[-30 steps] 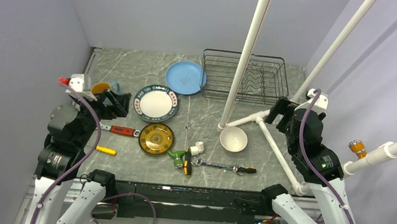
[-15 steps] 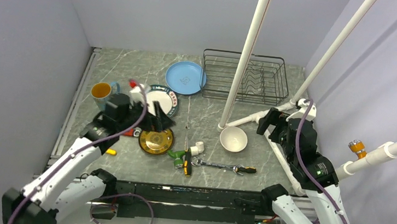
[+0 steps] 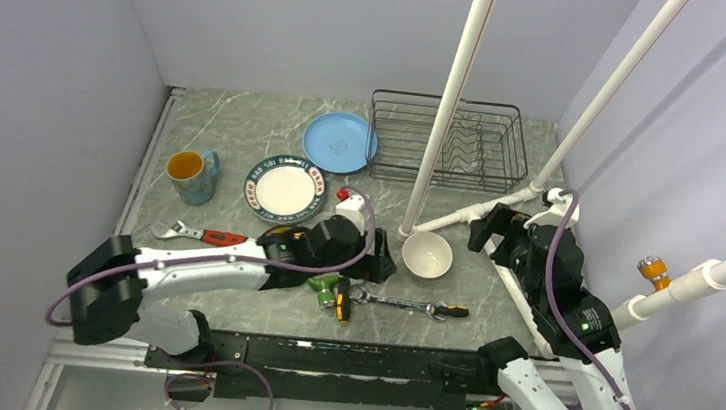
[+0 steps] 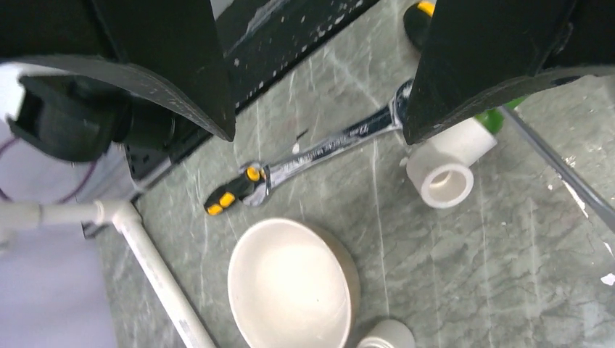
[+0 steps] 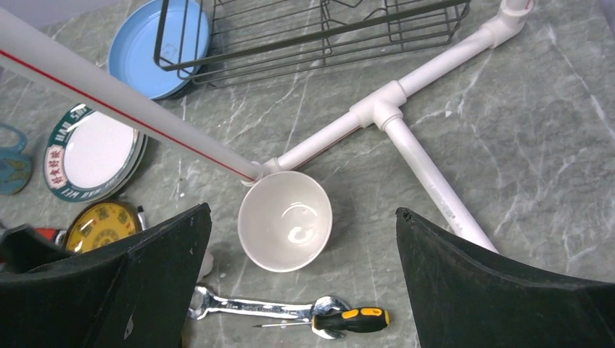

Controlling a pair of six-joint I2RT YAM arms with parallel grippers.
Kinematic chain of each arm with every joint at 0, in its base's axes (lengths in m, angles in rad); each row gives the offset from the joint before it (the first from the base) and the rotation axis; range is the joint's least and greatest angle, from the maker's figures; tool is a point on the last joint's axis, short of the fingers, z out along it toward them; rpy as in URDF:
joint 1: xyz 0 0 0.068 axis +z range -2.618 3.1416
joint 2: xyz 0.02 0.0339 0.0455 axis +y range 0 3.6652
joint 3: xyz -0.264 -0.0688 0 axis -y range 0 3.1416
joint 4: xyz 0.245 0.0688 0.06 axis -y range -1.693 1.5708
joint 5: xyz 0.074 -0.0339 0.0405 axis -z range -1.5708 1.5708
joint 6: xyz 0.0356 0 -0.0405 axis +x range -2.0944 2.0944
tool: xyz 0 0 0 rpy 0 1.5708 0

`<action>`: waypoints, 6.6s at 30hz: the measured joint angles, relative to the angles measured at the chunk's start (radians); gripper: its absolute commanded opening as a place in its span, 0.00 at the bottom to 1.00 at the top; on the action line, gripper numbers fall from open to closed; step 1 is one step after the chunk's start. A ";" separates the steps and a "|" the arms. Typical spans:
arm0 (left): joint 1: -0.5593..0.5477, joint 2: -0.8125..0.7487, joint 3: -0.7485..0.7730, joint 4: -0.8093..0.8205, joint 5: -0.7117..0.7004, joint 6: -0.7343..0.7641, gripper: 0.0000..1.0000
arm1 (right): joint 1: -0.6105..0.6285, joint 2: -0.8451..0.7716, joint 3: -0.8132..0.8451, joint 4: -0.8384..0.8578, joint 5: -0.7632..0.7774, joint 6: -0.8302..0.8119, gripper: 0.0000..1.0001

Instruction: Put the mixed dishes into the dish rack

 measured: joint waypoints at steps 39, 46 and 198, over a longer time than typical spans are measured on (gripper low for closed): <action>-0.003 0.631 0.426 -0.058 -0.177 -0.117 0.00 | -0.001 -0.071 -0.037 -0.001 -0.097 0.028 1.00; 0.010 0.627 0.423 -0.051 -0.137 -0.087 0.00 | -0.001 -0.071 -0.037 -0.003 -0.098 0.066 1.00; 0.521 -0.345 0.225 -0.103 -0.262 0.817 0.99 | -0.229 1.583 0.921 0.517 -0.705 -0.896 0.00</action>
